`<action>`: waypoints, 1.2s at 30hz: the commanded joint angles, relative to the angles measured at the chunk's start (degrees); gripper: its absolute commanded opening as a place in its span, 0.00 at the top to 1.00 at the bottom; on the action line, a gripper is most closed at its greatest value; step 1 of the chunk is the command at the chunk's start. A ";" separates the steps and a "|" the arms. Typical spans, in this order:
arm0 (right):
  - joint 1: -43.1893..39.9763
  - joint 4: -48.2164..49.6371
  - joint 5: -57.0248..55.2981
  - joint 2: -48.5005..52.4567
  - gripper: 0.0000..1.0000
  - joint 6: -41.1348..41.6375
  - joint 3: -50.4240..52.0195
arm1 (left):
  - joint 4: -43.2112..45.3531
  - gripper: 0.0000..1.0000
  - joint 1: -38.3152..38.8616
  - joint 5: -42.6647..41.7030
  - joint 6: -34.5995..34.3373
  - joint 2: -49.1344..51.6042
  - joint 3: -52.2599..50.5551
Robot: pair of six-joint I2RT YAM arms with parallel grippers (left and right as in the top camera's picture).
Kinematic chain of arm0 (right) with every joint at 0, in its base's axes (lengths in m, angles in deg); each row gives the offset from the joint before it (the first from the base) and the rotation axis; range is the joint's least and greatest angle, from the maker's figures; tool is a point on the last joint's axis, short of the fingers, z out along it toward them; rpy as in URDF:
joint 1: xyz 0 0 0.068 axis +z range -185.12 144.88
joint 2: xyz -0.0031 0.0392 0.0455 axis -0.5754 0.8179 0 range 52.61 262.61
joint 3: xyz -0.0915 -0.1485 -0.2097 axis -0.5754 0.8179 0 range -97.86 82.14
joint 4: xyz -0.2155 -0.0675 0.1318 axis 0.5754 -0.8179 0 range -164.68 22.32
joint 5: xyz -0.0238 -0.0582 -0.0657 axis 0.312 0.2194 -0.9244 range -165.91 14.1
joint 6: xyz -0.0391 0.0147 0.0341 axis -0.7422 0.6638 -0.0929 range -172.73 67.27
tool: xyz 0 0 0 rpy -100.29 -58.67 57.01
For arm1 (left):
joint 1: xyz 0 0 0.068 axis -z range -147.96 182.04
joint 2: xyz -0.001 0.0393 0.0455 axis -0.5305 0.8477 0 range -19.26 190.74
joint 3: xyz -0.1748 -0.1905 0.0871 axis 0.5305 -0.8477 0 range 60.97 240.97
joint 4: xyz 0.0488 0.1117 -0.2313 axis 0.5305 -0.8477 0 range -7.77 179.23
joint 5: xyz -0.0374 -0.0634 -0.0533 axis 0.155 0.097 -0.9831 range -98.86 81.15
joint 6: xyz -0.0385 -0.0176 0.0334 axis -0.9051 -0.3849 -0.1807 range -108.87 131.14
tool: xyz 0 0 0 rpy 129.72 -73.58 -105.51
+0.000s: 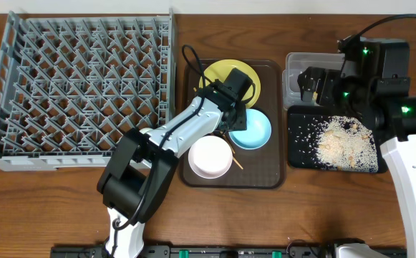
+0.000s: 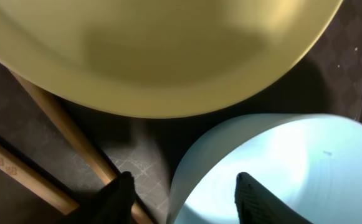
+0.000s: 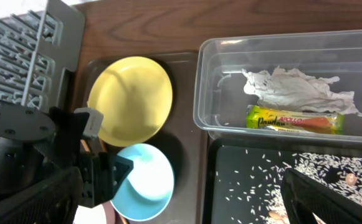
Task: Sort waste into correct bins and load items into the dishwasher
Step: 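Move the left gripper to the light-blue bowl and grasp its rim, then lift the light-blue bowl and carry it left to the dish rack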
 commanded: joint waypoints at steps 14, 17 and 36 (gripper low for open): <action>-0.33 -0.70 -9.35 5.75 0.01 -1.62 -0.02 | 1.68 0.71 0.85 1.60 -2.27 3.06 0.20; -0.33 -0.50 -11.04 6.56 0.01 -1.60 -0.02 | 1.51 0.80 1.11 1.62 -3.41 3.15 0.20; -1.53 8.63 -21.46 1.77 0.01 4.44 -0.07 | -3.76 0.93 1.11 8.07 6.86 -10.99 0.22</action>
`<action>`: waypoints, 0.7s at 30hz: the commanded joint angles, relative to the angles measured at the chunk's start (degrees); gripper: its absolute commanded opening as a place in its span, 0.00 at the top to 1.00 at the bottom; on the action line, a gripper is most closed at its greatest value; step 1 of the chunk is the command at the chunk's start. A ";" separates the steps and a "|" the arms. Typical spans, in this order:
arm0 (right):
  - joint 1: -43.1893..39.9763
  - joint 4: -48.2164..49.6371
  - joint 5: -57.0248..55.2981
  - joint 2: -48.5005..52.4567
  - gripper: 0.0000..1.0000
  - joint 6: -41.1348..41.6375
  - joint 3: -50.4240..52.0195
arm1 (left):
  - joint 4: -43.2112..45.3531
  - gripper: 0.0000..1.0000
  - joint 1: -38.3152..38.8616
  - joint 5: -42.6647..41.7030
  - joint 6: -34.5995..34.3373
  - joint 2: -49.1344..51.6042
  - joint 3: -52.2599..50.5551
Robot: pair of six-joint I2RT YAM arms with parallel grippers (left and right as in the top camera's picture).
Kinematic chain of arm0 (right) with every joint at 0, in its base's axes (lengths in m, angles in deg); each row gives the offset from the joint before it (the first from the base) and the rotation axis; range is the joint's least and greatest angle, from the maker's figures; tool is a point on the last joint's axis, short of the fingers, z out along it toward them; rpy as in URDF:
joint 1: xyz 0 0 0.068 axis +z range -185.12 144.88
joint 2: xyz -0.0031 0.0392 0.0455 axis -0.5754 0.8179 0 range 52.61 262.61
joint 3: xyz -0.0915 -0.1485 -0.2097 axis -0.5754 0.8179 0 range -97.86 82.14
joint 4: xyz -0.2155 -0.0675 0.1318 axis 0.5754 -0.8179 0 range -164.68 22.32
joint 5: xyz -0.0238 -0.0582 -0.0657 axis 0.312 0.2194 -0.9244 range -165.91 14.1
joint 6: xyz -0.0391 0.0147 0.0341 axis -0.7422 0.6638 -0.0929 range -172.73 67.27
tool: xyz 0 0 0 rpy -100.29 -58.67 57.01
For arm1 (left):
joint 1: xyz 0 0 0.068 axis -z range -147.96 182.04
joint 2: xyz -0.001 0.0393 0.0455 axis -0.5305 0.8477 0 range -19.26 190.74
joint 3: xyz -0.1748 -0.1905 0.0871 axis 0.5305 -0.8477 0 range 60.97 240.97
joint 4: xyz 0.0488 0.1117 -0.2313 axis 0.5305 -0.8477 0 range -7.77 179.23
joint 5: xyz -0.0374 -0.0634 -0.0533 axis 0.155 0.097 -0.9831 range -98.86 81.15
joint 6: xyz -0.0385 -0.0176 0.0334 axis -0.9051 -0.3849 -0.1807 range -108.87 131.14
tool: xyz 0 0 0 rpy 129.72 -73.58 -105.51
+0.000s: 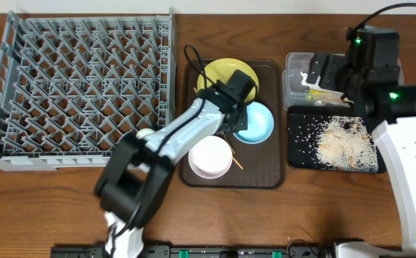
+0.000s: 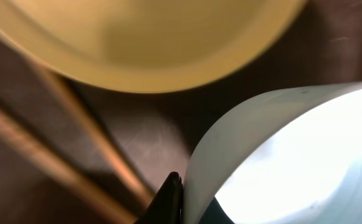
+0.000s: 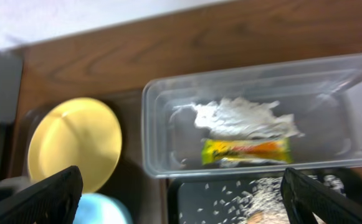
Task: Sort waste into correct bins and load items into the dishwasher
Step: 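Lift the light-blue bowl and carry it left to the dish rack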
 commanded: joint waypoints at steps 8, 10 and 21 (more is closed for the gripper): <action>-2.34 -2.10 -14.29 -2.34 0.01 1.20 -0.07 | -4.02 0.92 -1.38 36.57 17.73 -21.00 0.28; -2.34 -2.10 -14.29 -2.34 0.01 1.20 -0.07 | -3.06 0.92 -2.45 40.39 21.14 -21.40 0.28; -2.34 -2.12 -14.27 -2.34 0.01 1.20 -0.07 | 16.33 0.92 -12.57 58.84 45.20 -16.26 0.28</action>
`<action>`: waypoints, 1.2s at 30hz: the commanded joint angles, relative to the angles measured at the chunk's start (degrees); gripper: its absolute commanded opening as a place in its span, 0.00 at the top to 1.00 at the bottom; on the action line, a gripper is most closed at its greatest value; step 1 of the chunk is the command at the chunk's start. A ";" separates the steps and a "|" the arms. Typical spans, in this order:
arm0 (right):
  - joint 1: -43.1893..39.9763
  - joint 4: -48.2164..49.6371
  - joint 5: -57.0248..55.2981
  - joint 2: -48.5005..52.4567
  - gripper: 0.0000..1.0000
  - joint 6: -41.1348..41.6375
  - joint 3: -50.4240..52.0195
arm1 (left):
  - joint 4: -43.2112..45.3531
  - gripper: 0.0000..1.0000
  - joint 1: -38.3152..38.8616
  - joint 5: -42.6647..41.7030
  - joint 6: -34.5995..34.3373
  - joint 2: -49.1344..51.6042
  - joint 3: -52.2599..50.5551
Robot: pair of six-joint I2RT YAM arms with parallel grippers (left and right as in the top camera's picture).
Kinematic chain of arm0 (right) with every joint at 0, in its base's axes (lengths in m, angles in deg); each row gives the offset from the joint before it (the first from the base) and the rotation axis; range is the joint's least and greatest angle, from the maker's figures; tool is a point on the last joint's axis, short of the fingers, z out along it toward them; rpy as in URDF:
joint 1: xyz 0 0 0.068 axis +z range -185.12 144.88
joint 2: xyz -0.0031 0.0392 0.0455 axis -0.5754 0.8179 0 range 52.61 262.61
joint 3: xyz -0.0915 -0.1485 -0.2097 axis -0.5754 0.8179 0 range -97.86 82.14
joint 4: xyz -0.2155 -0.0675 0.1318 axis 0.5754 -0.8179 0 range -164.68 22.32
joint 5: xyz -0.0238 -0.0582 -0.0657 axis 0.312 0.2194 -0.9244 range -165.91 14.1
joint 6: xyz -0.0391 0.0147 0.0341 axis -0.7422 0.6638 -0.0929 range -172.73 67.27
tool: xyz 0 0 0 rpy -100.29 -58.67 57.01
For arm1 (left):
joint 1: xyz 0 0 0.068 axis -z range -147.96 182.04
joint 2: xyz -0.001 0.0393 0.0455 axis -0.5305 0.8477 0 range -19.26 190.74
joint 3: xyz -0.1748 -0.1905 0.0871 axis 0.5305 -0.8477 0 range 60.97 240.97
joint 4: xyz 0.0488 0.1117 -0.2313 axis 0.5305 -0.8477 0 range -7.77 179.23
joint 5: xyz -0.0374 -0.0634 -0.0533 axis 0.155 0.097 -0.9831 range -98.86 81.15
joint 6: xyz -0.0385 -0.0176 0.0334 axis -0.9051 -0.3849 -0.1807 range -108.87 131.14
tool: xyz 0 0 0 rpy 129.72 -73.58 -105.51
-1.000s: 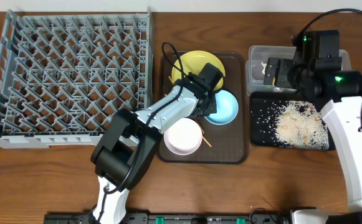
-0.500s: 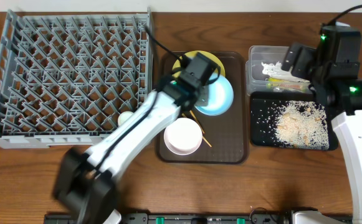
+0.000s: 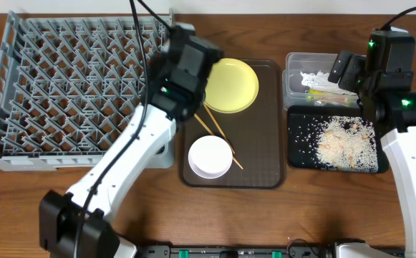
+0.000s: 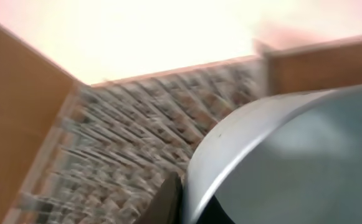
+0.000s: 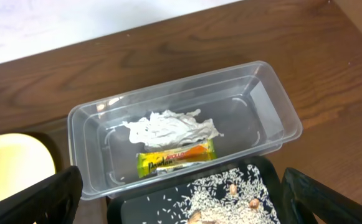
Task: Sort waste into correct bins and load items into the dishwasher
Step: 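Lift the light-blue bowl and carry it left to the dish rack, then lower the blue bowl into the rack's back row and open the left gripper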
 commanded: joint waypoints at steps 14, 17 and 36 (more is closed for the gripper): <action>-0.52 0.00 -1.14 -0.26 0.01 0.76 -0.07 | 36.48 0.92 -10.45 16.98 31.08 20.37 0.33; -0.52 0.00 -1.11 -0.26 0.01 0.76 -0.07 | 39.93 0.92 -11.91 18.38 31.54 22.27 0.33; -0.52 0.00 -1.03 -0.26 0.01 0.76 -0.07 | 45.46 0.92 -14.08 14.75 29.75 25.83 0.31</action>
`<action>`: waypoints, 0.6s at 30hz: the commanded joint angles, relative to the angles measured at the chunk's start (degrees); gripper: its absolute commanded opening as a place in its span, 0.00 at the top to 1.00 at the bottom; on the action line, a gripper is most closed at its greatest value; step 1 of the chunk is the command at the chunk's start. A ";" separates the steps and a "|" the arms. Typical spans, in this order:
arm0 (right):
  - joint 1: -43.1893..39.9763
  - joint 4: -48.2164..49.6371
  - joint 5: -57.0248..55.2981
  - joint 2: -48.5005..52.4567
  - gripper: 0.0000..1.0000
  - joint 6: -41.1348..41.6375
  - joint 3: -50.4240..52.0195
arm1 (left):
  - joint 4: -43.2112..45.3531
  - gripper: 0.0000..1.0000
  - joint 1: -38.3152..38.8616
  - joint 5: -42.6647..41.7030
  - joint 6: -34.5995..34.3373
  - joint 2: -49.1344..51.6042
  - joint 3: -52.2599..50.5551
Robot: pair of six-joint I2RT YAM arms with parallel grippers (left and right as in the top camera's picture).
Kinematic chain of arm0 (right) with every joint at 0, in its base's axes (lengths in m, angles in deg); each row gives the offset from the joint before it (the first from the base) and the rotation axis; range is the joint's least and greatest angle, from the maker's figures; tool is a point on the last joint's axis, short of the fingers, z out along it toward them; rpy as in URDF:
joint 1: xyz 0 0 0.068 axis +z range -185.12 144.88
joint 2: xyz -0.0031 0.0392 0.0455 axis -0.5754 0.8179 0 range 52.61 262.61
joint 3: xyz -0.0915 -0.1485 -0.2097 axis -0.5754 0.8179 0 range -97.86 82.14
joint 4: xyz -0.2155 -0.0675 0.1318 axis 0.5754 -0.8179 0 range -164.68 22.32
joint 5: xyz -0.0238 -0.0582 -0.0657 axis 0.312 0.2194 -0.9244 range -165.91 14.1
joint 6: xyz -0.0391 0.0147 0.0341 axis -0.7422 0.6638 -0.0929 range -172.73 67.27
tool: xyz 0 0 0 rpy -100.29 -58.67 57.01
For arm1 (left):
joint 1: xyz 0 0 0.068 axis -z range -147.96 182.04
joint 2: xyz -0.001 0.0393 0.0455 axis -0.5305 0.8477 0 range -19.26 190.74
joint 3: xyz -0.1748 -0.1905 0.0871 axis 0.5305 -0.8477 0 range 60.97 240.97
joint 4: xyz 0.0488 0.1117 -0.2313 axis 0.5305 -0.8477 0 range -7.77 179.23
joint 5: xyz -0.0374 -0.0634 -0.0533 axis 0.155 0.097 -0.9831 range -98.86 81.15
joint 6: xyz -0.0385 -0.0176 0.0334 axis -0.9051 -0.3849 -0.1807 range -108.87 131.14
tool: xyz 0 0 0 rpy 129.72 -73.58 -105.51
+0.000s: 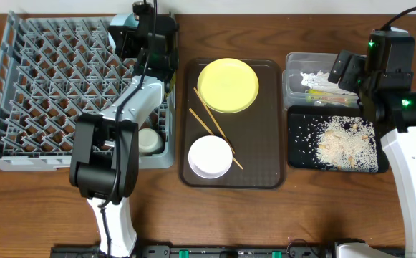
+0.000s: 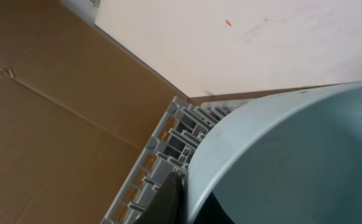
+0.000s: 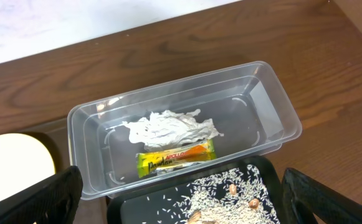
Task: Sort waste into correct bins and load items into the dishwasher
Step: 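Lower the blue bowl into the rack's back row and open the left gripper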
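Note:
My left gripper is shut on the rim of a light-blue bowl, held above the far right corner of the grey dish rack. In the left wrist view the bowl fills the lower right, one dark finger presses its rim, and the rack's corner shows beneath. On the brown tray lie a yellow plate, chopsticks and a white bowl. My right gripper stands wide open and holds nothing.
A clear bin holds a crumpled tissue and a yellow wrapper. In front of it a black tray carries rice and scraps. A cream cup sits in the rack's near right corner. Cardboard stands beyond the rack.
My left gripper has carried the blue bowl from above the rack's right edge beside the tray to the rack's far right corner. The right arm has not moved.
My left gripper stood open astride the blue bowl's rim on the tray, then shut on it. Then the bowl was off the tray beside the rack, and now it is over the rack's far corner. The right gripper rose from the black tray to above the clear bin.

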 commanded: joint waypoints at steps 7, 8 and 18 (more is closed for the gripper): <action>-0.52 0.07 -1.01 -0.26 0.01 0.76 -0.07 | 0.28 0.92 0.07 -0.92 -3.17 3.30 0.35; -0.52 0.07 -1.01 -0.26 0.01 0.76 -0.07 | 0.28 0.92 0.09 -1.27 -3.15 3.34 0.35; -0.52 0.07 -1.01 -0.26 0.01 0.76 -0.07 | -3.19 0.91 2.16 -1.79 -6.69 3.34 0.35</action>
